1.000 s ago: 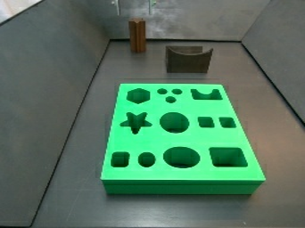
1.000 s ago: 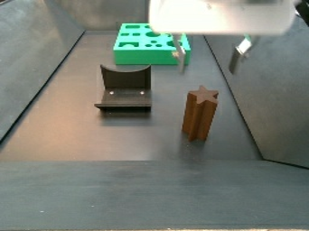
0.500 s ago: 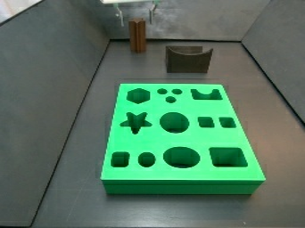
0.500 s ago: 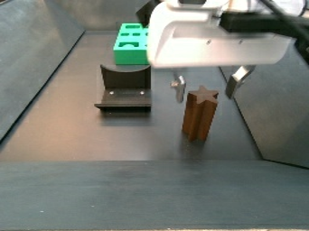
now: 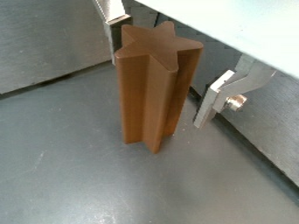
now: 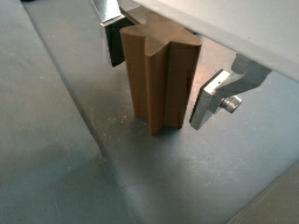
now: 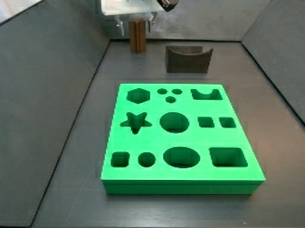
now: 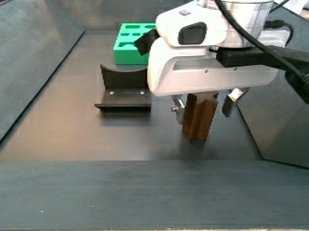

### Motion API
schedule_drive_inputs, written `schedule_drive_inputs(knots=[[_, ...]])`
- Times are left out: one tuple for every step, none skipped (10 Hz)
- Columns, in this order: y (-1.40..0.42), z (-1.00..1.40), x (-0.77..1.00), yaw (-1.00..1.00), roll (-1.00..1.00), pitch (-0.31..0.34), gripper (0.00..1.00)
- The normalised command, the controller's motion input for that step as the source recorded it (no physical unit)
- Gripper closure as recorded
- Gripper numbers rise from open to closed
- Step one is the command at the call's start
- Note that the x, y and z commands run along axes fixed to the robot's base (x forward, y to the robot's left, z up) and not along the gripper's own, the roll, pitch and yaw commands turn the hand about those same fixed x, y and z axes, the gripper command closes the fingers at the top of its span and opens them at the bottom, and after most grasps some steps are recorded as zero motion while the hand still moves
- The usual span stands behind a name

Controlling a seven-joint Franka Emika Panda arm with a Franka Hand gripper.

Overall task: Pick up the star object. Move up. Move to above the board. Insert the star object.
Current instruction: Pick up the star object, then move up.

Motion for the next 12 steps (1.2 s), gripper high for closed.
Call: schedule_drive_inputs(knots=[[0.00,0.00,0.00,0.00,0.00,0.000,1.00],[0.00,0.00,0.00,0.00,0.00,0.000,1.00],[0.00,0.00,0.00,0.00,0.00,0.000,1.00],[0.00,0.00,0.00,0.00,0.00,0.000,1.00],[0.00,0.00,0.00,0.00,0.00,0.000,1.00],[0.00,0.00,0.00,0.00,0.00,0.000,1.00],[0.00,0.00,0.00,0.00,0.00,0.000,1.00],[0.00,0.00,0.00,0.00,0.00,0.000,1.00],[0.00,0.00,0.00,0.00,0.00,0.000,1.00],[0.00,0.00,0.00,0.00,0.00,0.000,1.00],[0.00,0.00,0.00,0.00,0.00,0.000,1.00],[0.00,0.83,0.00,0.00,0.00,0.000,1.00]])
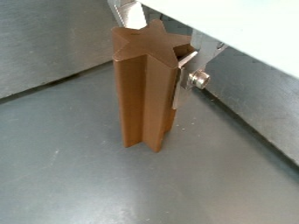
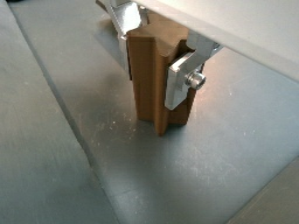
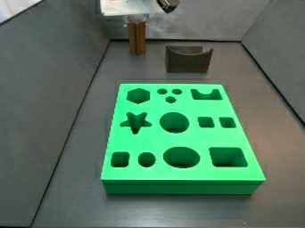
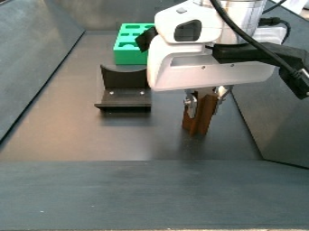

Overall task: Pick up the star object. Move up. Move to above the board. Insert the star object.
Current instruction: Move up, then move to above the board.

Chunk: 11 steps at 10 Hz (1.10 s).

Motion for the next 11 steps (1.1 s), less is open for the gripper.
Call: schedule_drive_inputs(knots=[[0.06,0.85,0.04,0.02,0.01,-0.009,1.00],[0.05,0.70,0.01,0.01,0.01,0.031,1.00],[0.03,0.61,0.01,0.00,0.01,0.042,1.00],[0.02,0.41,0.00,-0.01,0.01,0.054,1.00],[0.02,0.25,-0.01,-0.01,0.02,0.059,1.00],[0.19,1.00,0.01,0.22,0.07,0.056,1.00],[0.20,1.00,0.01,0.21,0.07,0.067,1.00],[0.17,1.00,0.01,0.15,0.07,0.087,1.00],[0.17,1.00,0.01,0.12,0.07,0.091,1.00],[0.16,1.00,0.01,0.08,0.08,0.102,1.00],[0.15,1.00,0.01,0.06,0.09,0.108,1.00]])
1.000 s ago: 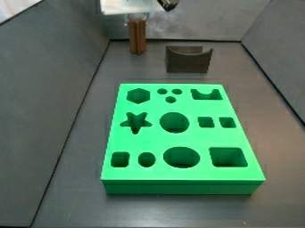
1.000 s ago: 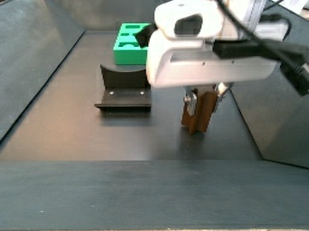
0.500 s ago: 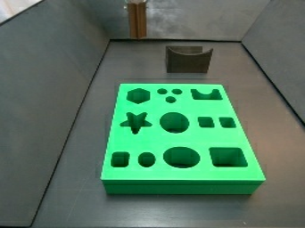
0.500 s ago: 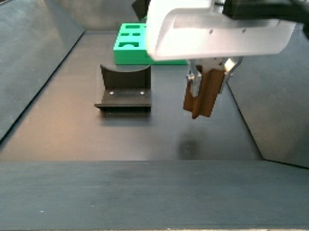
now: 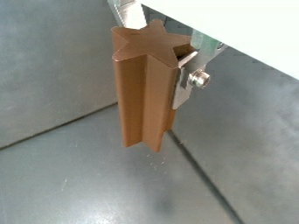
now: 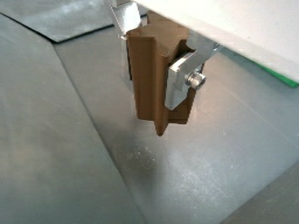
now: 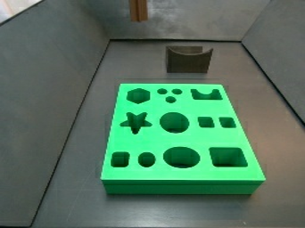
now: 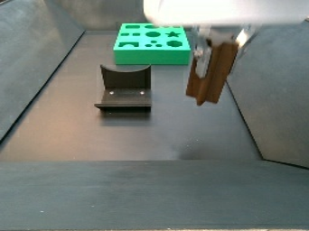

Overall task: Pick up the star object. Move up. Move to above the board. Insert the star object.
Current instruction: Move to above the board.

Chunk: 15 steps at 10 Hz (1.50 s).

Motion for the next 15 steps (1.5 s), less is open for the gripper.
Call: schedule_drive_inputs(knots=[[0.14,1.00,0.01,0.04,0.09,0.113,1.00],[0.12,1.00,0.01,0.03,0.09,0.113,1.00],[0.11,1.00,0.01,0.03,0.08,0.109,1.00],[0.10,1.00,0.01,0.04,0.07,0.108,1.00],[0.09,1.00,0.01,0.04,0.06,0.107,1.00],[0.08,1.00,0.01,0.04,0.06,0.105,1.00],[0.06,0.97,0.01,0.04,0.06,0.102,1.00],[0.04,0.81,0.01,0.04,0.06,0.099,1.00],[0.03,0.65,0.00,0.04,0.06,0.099,1.00],[0.02,0.49,0.00,0.04,0.05,0.102,1.00],[0.01,0.27,0.01,0.04,0.06,0.100,1.00],[-1.00,0.08,0.08,-1.00,-0.07,0.338,1.00],[-1.00,0.07,0.09,-1.00,-0.06,0.327,1.00],[-1.00,0.08,0.08,-0.87,-0.05,0.293,1.00],[-1.00,0.08,0.08,-0.45,-0.09,0.156,1.00]])
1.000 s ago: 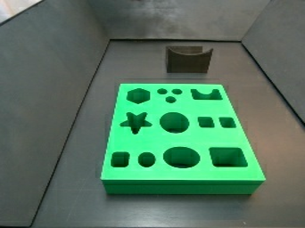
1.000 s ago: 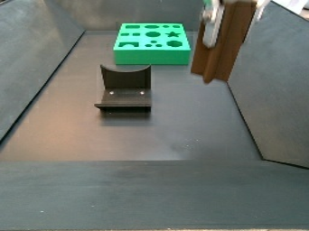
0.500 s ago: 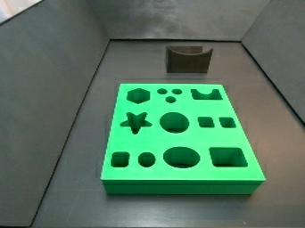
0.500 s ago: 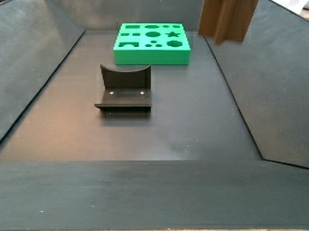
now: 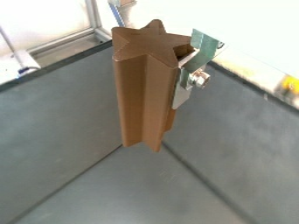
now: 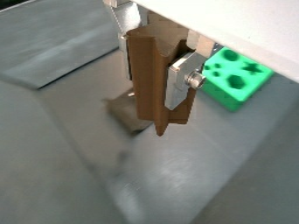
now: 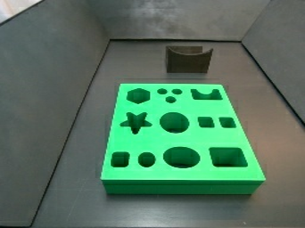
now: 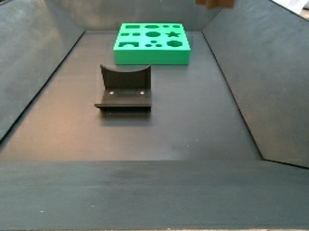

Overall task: Pick up the star object. Move up. Move to above the board. Insert the star object.
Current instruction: Move to above the board.

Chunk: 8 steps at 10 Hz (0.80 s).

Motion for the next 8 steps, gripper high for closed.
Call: schedule_drive_inputs(knots=[[-1.00,0.08,0.08,-0.31,-0.08,0.125,1.00],[-1.00,0.08,0.08,-0.12,-0.07,0.072,1.00],[-1.00,0.08,0.08,-0.05,-0.05,0.050,1.00],[-1.00,0.09,0.08,-0.02,-0.02,0.031,1.00],[-1.00,0.09,0.08,-0.01,-0.04,0.030,1.00],[-1.00,0.09,0.08,0.00,0.00,0.029,1.00],[-1.00,0.10,0.08,0.01,-0.01,0.033,1.00],[-1.00,0.10,0.08,0.01,-0.02,0.039,1.00]])
